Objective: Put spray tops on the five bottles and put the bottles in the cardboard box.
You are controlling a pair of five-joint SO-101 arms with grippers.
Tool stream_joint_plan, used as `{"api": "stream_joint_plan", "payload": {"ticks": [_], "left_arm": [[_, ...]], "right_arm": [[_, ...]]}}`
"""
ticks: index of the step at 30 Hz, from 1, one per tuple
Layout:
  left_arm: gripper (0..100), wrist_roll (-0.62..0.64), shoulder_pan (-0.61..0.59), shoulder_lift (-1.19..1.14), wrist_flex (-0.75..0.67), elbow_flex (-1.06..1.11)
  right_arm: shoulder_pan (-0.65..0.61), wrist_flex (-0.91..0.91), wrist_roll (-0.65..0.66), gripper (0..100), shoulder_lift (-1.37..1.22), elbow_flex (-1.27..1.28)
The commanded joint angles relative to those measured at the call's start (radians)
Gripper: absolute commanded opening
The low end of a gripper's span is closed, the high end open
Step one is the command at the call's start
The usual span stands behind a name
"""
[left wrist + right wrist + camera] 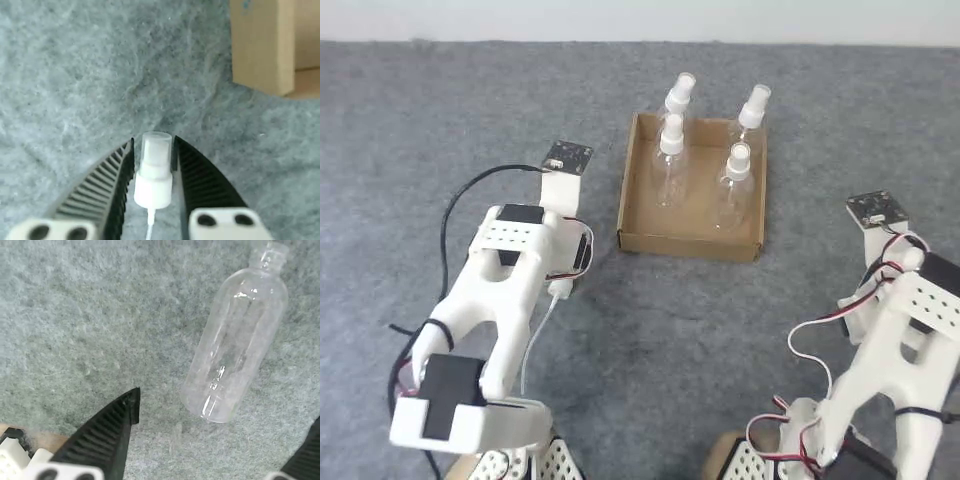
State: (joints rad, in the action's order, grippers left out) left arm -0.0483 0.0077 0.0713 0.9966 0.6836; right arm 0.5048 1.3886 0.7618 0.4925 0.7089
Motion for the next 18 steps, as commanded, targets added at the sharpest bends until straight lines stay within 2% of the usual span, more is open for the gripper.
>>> {"api": "stream_joint_plan", "payload": {"ticks": [1, 18], "left_arm": [[11, -0.025, -0.018, 0.006, 0.005, -0.044], [11, -0.066, -0.017, 0.006, -0.034, 0.051]], "right_arm": [[-0.005, 0.008, 0.012, 43.7, 0.031, -0.052], [-0.008, 0.01, 0.012, 43.7, 0.033, -0.031]]}}
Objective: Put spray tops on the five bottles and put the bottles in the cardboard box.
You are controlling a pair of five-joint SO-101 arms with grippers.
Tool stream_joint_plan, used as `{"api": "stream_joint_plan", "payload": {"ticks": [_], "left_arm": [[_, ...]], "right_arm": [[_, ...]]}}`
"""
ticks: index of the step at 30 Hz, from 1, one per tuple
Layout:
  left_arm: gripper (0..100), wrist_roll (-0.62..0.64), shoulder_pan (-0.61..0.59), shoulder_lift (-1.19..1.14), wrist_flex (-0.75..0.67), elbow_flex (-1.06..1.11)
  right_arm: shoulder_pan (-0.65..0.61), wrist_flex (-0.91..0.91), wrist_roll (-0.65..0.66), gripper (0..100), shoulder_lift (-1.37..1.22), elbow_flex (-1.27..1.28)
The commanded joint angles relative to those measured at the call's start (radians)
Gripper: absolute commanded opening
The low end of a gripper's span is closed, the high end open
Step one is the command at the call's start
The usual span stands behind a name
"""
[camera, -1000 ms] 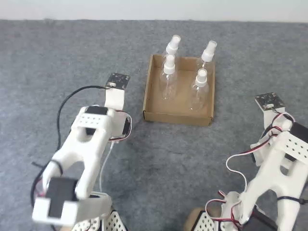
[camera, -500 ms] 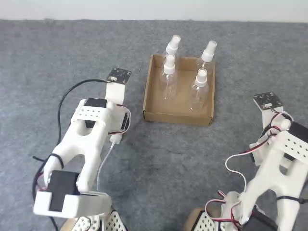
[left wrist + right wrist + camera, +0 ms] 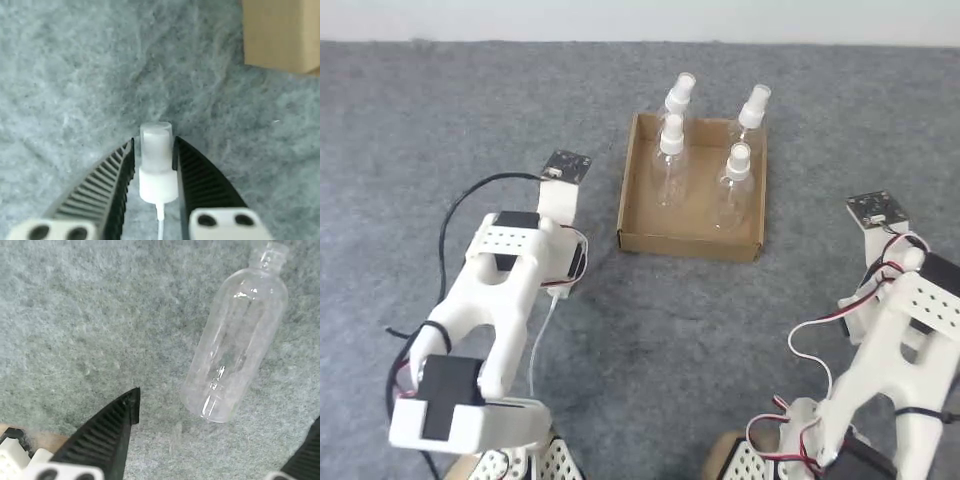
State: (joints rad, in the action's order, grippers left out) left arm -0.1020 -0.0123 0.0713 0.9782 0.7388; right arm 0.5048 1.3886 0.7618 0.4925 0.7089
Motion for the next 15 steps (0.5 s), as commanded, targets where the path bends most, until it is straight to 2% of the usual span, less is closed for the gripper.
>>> {"api": "stream_joint_plan", "payload": {"ticks": [1, 10, 15], "left_arm": [[11, -0.012, 0.002, 0.006, -0.015, -0.004], [11, -0.008, 0.003, 0.008, -0.06, 0.059], [1, -0.006, -0.006, 0.026, -0.055, 0.054]], "right_arm": [[-0.008, 0.008, 0.012, 43.7, 0.033, -0.031], [-0.004, 0.008, 0.012, 43.7, 0.042, -0.032], [-0.001, 0.008, 0.052, 43.7, 0.041, -0.032]]}}
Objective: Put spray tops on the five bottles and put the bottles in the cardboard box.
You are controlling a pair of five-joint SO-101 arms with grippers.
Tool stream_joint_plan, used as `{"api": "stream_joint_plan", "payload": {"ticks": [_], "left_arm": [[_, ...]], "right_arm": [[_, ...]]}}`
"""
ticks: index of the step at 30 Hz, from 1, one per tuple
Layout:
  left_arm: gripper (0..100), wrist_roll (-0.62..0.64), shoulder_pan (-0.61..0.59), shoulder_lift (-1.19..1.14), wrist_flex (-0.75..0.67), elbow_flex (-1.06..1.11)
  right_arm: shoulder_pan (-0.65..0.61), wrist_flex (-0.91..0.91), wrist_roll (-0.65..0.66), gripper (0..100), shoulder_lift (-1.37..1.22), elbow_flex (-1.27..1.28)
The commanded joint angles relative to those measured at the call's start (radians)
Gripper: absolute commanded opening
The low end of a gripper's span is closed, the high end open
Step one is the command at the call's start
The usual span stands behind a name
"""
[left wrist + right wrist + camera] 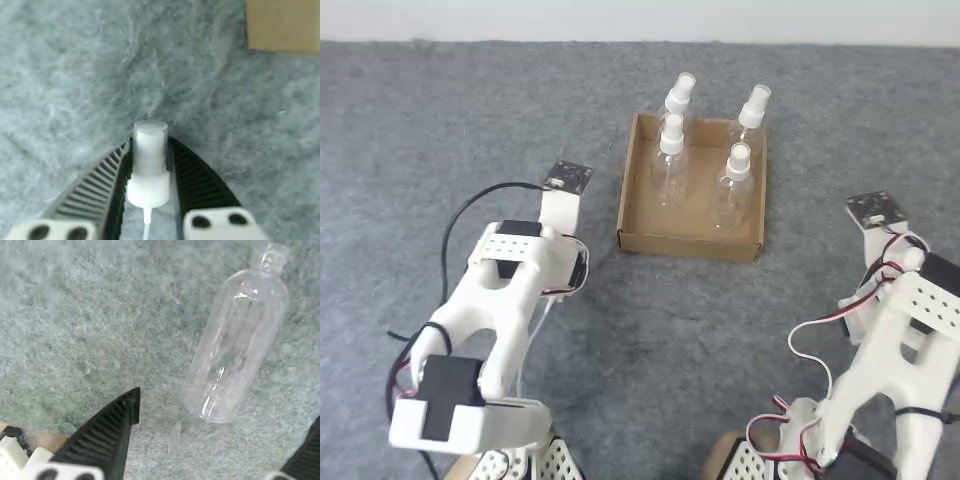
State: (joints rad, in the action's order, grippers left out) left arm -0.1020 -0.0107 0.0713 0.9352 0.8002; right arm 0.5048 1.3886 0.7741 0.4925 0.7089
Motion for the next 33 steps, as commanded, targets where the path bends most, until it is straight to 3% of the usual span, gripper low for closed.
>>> {"api": "stream_joint_plan", "payload": {"ticks": [1, 14, 22, 33], "left_arm": [[1, -0.006, -0.008, 0.037, -0.012, -0.008], [1, 0.166, 0.002, 0.451, 0.109, -0.053], [1, 0.163, -0.006, 0.588, -0.057, 0.165], [1, 0.163, 0.002, 0.562, -0.069, 0.183]], "right_arm": [[-0.001, 0.008, 0.04, 43.7, 0.041, -0.032], [0.07, -0.002, 0.035, 43.4, 0.019, -0.201], [0.071, 0.004, -0.018, 43.4, -0.317, -0.42], [-0.012, -0.002, -0.132, 43.4, -0.648, -0.557]]}}
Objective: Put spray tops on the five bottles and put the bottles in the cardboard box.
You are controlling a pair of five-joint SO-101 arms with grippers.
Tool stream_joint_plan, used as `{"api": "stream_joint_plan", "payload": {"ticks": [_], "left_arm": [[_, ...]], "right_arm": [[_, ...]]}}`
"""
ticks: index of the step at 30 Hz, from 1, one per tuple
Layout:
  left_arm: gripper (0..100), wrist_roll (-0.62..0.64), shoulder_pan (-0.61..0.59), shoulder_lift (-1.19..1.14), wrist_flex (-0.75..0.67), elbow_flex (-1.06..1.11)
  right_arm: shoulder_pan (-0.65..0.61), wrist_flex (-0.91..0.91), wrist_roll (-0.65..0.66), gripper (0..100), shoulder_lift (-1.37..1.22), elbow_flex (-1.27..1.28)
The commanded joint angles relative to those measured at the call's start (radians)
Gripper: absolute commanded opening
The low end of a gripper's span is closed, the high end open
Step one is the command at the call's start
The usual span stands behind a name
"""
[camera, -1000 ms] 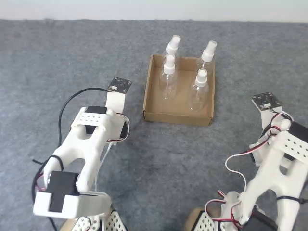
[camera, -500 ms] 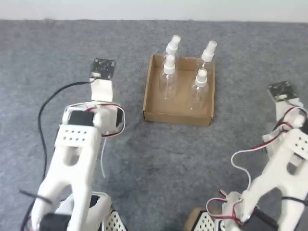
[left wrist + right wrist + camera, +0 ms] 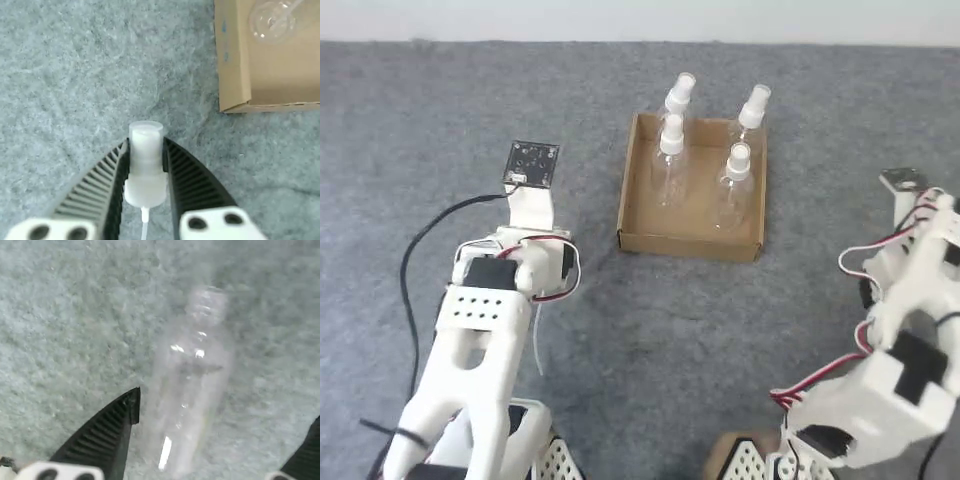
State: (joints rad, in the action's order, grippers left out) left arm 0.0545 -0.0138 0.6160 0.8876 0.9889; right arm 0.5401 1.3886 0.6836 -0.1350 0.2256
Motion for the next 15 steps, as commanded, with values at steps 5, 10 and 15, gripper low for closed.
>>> {"api": "stream_joint_plan", "payload": {"ticks": [5, 10, 15], "left_arm": [[1, 0.005, -0.002, 0.003, -0.021, -0.005], [1, 0.005, -0.002, 0.003, -0.023, -0.005], [1, 0.005, -0.002, 0.003, -0.023, -0.005]], "right_arm": [[-0.085, -0.028, -0.091, 42.0, -0.044, -0.089], [-0.065, -0.091, -0.106, 26.4, -0.045, -0.084], [-0.039, -0.096, -0.11, 24.1, -0.053, -0.058]]}}
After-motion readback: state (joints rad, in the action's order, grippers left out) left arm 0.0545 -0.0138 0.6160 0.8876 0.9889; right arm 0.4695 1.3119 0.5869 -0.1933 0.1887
